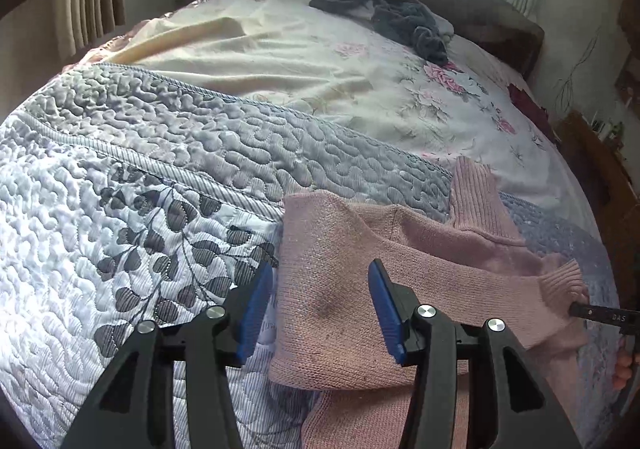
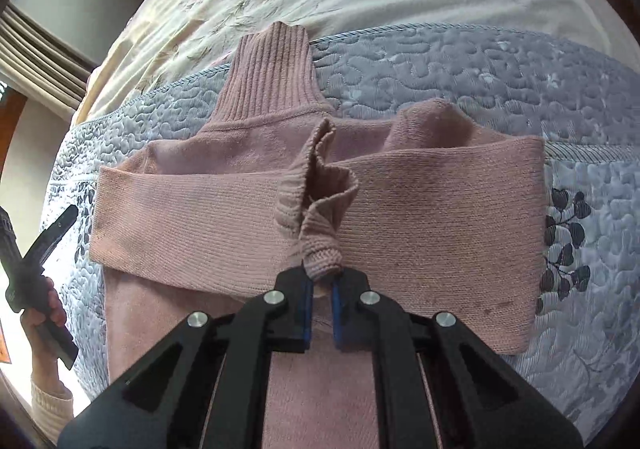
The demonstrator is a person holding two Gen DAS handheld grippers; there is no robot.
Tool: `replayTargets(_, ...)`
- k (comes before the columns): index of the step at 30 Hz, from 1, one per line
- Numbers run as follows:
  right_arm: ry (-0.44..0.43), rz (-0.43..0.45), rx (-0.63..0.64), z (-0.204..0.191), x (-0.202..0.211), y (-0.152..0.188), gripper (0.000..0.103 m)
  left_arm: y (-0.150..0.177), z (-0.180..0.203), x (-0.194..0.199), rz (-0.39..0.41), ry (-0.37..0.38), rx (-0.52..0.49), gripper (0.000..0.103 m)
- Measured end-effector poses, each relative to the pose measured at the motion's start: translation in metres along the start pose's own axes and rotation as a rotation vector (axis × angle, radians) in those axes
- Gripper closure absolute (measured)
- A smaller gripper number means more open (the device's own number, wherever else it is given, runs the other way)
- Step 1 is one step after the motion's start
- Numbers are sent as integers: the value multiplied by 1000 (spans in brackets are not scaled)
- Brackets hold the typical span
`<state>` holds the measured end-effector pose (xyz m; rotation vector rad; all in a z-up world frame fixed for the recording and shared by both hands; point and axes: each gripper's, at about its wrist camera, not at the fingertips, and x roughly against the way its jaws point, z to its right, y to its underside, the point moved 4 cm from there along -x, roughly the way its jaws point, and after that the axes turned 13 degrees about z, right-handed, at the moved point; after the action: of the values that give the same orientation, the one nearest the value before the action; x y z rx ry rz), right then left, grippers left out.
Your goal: Fold small clothes
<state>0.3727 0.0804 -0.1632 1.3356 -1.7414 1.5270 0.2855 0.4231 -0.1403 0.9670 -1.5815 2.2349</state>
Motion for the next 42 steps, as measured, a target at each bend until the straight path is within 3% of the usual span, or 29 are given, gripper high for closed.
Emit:
replayTargets(3,17,1,-20,15,1,5,97,10,18,-11,-27,-6,-62,53)
replayTargets(6,29,-40,-25,26,-11,21,96,30,30,-33,-113,-33,-116,53)
replayTargets(9,53,-75,-28,36,-20,32,89,48,28,-49,-161,-69,-157,53)
replayTargets(11,46,-59,-56,42,-14,32,87,50,28,-47,-151,-64,-175,53)
replayTargets(15,114,47,-34,48,17,20,81,40,31,-34,-130,-52,-157,53)
replayTargets(19,-9,94,-43,30,29,4,81,24,56,-21,-74,29,-119,52)
replayTargets(23,-19,49,-21,15,7,0,81,33,84,-33,-113,91,-134,51)
replayTargets(26,27,10,-37,28,-10,6,81,46,82,-49,-147,54,-151,51)
replayTargets(27,51,5,-39,35,-13,9,85,50,78,-54,-161,42,-148,51)
replayTargets(34,-54,-3,-139,63,-20,18,95,59,66,-61,-156,61,-127,51)
replayTargets(39,-35,-27,-99,58,-17,14,94,56,67,-60,-165,55,-127,51)
replayTargets(42,-30,-6,-61,46,-6,3,82,47,72,-55,-162,51,-114,50)
